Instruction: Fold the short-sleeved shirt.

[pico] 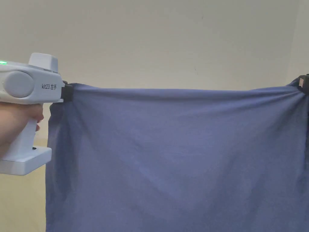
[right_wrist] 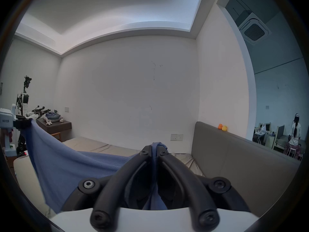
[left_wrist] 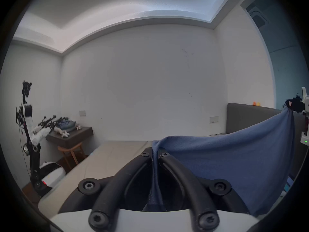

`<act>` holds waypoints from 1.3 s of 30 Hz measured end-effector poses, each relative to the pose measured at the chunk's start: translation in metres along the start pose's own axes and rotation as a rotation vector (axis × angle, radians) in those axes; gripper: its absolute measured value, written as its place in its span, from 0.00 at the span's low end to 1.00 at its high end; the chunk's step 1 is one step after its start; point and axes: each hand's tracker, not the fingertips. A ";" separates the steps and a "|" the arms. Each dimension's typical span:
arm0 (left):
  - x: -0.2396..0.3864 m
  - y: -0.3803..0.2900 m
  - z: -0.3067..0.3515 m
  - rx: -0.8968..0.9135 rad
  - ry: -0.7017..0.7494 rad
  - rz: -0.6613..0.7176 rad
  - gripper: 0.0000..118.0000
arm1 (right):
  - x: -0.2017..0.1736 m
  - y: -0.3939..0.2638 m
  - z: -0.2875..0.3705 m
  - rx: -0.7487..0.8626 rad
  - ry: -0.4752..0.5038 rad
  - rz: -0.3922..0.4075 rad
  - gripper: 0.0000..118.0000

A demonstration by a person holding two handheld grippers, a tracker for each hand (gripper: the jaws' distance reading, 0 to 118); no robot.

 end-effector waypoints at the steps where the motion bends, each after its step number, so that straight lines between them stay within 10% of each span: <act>1: 0.000 0.007 -0.013 0.013 0.023 -0.022 0.02 | -0.001 0.003 -0.019 0.006 0.003 -0.003 0.04; 22: 0.037 -0.035 -0.230 0.069 0.153 -0.059 0.02 | -0.026 -0.050 -0.241 0.062 -0.124 -0.034 0.04; 39: 0.057 -0.257 -0.145 -0.235 -0.007 0.016 0.02 | -0.024 -0.287 -0.104 -0.245 -0.020 -0.088 0.04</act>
